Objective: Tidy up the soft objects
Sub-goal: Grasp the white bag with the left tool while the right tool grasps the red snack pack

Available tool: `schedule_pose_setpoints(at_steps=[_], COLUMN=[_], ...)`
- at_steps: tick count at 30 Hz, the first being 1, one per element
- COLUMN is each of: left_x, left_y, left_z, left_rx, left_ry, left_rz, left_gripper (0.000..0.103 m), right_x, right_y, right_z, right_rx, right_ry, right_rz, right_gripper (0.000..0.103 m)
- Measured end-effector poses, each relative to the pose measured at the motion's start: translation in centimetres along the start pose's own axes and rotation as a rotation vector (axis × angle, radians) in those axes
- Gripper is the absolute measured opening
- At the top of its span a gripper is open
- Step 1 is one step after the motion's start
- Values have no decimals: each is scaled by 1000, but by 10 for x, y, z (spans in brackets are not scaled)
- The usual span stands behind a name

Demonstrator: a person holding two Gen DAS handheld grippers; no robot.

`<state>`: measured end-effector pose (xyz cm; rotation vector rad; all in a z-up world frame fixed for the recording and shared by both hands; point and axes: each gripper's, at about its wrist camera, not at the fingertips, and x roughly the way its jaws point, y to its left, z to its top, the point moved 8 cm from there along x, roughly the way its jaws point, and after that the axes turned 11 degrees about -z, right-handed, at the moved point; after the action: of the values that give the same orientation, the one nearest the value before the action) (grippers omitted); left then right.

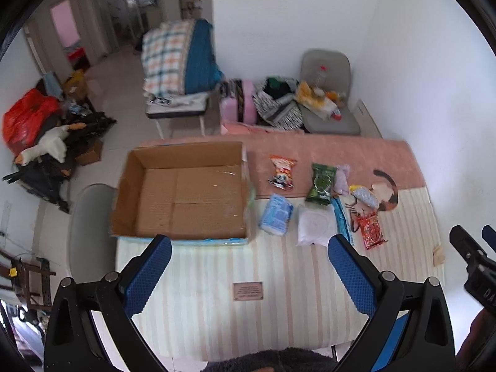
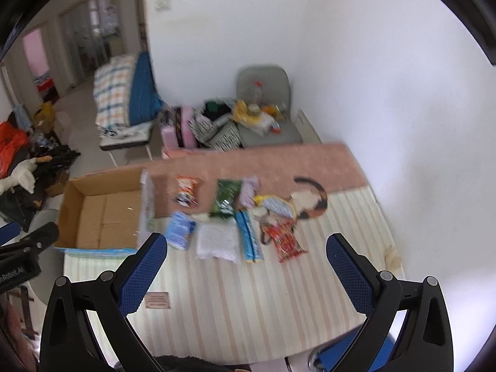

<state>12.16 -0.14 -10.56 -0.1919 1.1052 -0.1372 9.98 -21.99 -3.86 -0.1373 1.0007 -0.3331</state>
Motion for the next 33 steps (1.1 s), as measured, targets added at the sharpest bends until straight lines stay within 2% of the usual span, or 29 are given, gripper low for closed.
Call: schedule_pose_setpoints(at_steps=[3, 6, 10, 11, 12, 14, 15, 16, 17, 24, 27, 29, 33], left_x=[48, 105, 187, 215, 229, 268, 286, 297, 318, 385, 401, 408, 405], left_y=[-11, -34, -77, -91, -98, -119, -129, -131, -138, -153, -150, -147, -142], left_z=[8, 14, 10, 3, 0, -18, -29, -35, -50, -92, -100, -96, -68], left_rx=[20, 124, 364, 443, 485, 651, 758, 816, 909, 1135, 1163, 1109, 783], left_ry=[70, 141, 280, 350, 383, 463, 497, 519, 582, 802, 859, 860, 820], left_rz=[-11, -25, -27, -39, -39, -50, -39, -23, -21, 4, 29, 35, -20], left_gripper=[103, 103, 103, 103, 103, 103, 103, 103, 103, 103, 103, 103, 84], right_x=[59, 120, 209, 227, 248, 283, 295, 313, 322, 387, 402, 411, 434], right_y=[-15, -27, -47, -51, -54, -61, -63, -64, -63, -57, -57, -57, -54], right_z=[-2, -9, -28, -32, -38, -51, -57, -66, -71, -100, -101, -99, -91], right_rx=[17, 18, 22, 19, 22, 15, 11, 3, -3, -57, -75, -89, -124], right_ry=[95, 195, 333, 359, 396, 450, 471, 505, 522, 630, 639, 643, 636], right_rz=[-16, -11, -53, -47, -44, -51, -54, -60, -58, -35, -16, -13, 5], right_gripper=[103, 103, 103, 103, 103, 103, 103, 103, 103, 103, 103, 103, 103])
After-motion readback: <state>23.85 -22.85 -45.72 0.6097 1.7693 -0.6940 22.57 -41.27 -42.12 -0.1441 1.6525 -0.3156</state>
